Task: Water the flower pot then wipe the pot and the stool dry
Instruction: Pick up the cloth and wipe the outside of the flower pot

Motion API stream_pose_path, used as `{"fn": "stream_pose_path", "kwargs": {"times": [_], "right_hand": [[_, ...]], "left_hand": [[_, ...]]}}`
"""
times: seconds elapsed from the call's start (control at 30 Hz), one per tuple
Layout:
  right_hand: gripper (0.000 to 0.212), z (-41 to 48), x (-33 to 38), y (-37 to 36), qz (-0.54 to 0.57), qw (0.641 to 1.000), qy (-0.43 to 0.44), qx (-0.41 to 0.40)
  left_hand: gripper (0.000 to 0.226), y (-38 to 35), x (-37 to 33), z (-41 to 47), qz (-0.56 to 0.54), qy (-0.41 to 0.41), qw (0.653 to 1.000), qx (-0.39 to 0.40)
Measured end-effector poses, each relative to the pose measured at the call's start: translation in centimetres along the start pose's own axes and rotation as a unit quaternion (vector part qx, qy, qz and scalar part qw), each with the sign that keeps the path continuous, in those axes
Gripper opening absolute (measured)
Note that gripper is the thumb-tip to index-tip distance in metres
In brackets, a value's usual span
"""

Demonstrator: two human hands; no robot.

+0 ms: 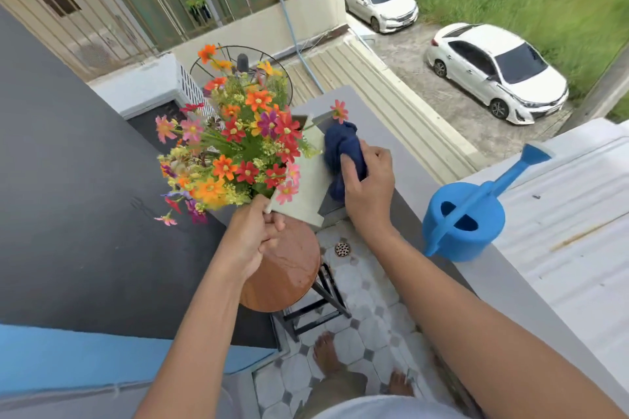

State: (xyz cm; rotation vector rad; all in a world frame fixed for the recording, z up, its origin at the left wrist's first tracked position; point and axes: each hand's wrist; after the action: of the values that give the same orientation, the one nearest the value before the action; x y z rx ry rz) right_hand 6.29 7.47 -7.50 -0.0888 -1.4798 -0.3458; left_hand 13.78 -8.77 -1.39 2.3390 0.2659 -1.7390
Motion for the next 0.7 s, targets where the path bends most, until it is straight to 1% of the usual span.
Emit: {"fn": "stream_pose_path", "kwargs": {"times": [0.1,0.13,0.17,0.2,0.23,0.3,0.33,0.4,0.43,0.47,0.5,0.57,0.6,0.63,0.7], "right_hand": [[0.017,3.3,1.1,1.9,0.028,0.998,-0.032,-0.045],[0.015,4.5,1.5,2.6,0.033,0.998,-0.035,-0.049],[0.014,5.5,1.9,3.0,0.020,0.999,-0.034,-0.036],[0.014,6.3,2.3,3.2,0.003,0.999,-0.035,0.002],[0.016,6.7,2.6,3.0,-0.005,0.997,-0.043,0.058],[0.030,6.5,3.0,2.3,0.020,0.982,-0.090,0.163],[0.037,6.4,3.0,2.1,0.037,0.973,-0.121,0.194],[0.039,6.3,3.1,2.3,0.037,0.959,-0.165,0.228],[0.035,6.1,3.2,2.4,0.017,0.953,-0.174,0.246],[0.036,6.0,3.2,2.5,-0.008,0.947,-0.181,0.266],[0.045,5.8,3.2,2.6,-0.026,0.939,-0.187,0.287],[0.062,5.7,3.1,2.7,-0.025,0.924,-0.217,0.313],[0.063,5.7,2.9,2.8,-0.021,0.920,-0.233,0.314],[0.058,5.5,2.9,2.7,-0.025,0.920,-0.242,0.309],[0.034,5.2,2.9,2.2,-0.045,0.933,-0.242,0.261]], "left_hand": [[0.032,1.6,-0.6,0.0,0.027,0.000,1.000,-0.004],[0.033,2.0,-0.8,-0.1,0.042,-0.002,0.999,-0.002],[0.033,2.3,-1.0,-0.2,0.062,-0.007,0.998,0.004],[0.033,2.4,-1.1,-0.3,0.083,-0.012,0.996,0.011],[0.034,2.5,-1.2,-0.3,0.103,-0.014,0.994,0.022],[0.033,2.4,-1.3,-0.3,0.136,-0.011,0.989,0.049],[0.032,2.4,-1.3,-0.3,0.147,-0.008,0.987,0.057],[0.031,2.6,-1.2,-0.2,0.173,-0.009,0.982,0.069],[0.032,2.8,-1.1,-0.1,0.191,-0.009,0.979,0.074],[0.033,3.0,-1.1,0.1,0.208,-0.007,0.975,0.078],[0.035,3.2,-1.1,0.3,0.223,-0.002,0.972,0.077],[0.036,3.7,-1.1,1.1,0.260,0.005,0.963,0.076],[0.036,3.8,-1.2,1.3,0.278,0.006,0.957,0.079],[0.037,3.9,-1.2,1.7,0.290,0.010,0.954,0.072],[0.039,3.9,-1.2,2.4,0.284,0.031,0.958,0.026]]}}
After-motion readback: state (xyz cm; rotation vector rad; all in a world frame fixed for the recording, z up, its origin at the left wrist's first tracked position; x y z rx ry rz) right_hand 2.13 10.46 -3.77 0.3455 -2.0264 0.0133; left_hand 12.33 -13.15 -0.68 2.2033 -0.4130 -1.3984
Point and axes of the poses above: each hand's wrist, its own z-axis towards the middle knuckle, its own y-axis out of the back of the hand, x = y × z, and after that the axes turned 10 degrees about -y, right-handed
